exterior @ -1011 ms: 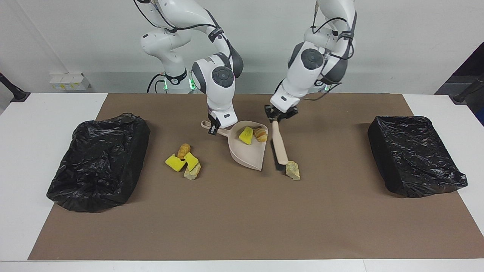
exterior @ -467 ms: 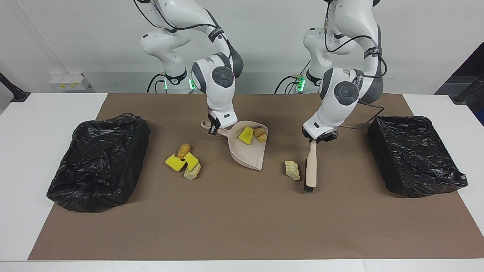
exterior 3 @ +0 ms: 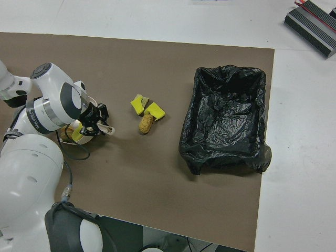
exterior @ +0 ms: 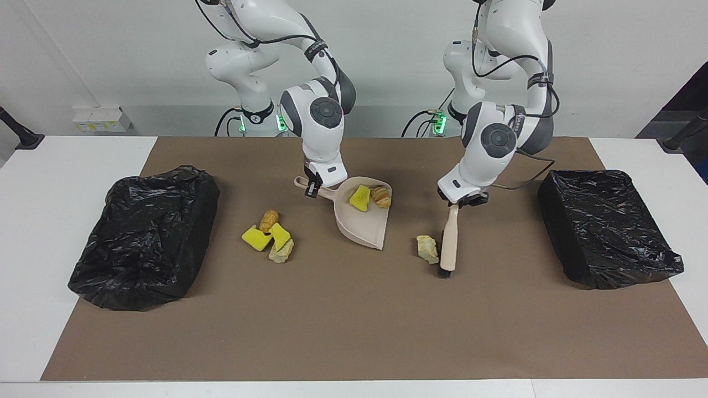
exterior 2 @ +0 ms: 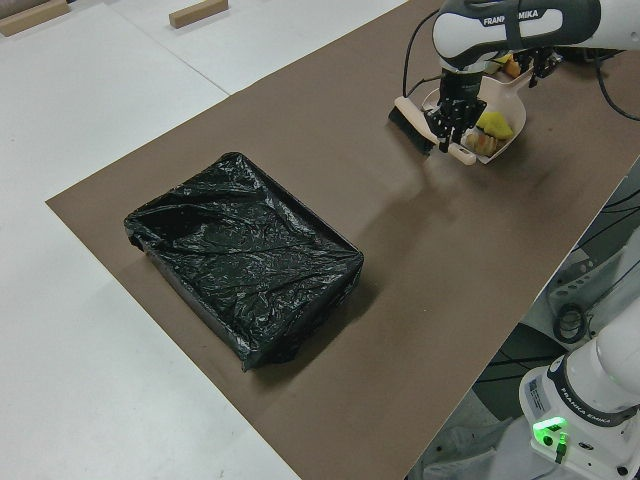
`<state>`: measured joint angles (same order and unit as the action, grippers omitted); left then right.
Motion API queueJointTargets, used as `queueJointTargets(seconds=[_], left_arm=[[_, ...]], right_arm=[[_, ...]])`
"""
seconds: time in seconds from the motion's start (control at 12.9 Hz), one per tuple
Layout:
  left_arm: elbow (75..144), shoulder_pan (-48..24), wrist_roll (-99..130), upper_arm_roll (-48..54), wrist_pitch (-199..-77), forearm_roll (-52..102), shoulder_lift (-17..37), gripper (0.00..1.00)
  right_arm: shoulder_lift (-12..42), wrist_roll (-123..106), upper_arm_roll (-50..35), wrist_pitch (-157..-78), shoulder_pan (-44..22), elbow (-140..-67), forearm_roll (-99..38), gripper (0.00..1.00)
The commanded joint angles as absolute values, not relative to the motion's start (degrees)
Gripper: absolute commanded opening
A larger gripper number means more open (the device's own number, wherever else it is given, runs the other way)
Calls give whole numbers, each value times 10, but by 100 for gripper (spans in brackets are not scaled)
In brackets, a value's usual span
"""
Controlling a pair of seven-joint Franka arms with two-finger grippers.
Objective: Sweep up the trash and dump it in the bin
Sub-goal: 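Brush the scraps into the dustpan held by the right gripper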
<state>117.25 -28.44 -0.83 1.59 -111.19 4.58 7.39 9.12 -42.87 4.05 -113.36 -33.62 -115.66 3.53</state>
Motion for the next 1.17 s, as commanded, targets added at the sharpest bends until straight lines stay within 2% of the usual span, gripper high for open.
queueJointTargets(seconds=[0.0,0.16,0.31,0.54,1.09], left_arm=[[1200,-328,0,7,-1114,105,42,0],[1194,-352,45,7,-1122,137,42,0],[1174,-351,87,6,-1125,143,49,0],[1158,-341,108,1,-1112,143,32,0],[1186,-350,247,2,-1116,84,8,0]], right_arm=[[91,-408,37,-1143,-337,-1161,45,0],[91,-408,37,-1143,-337,-1161,45,0],[91,-407,37,-1143,-337,-1161,45,0],[93,-407,37,-1143,-337,-1159,44,0],[93,-407,37,-1144,-337,-1159,42,0]])
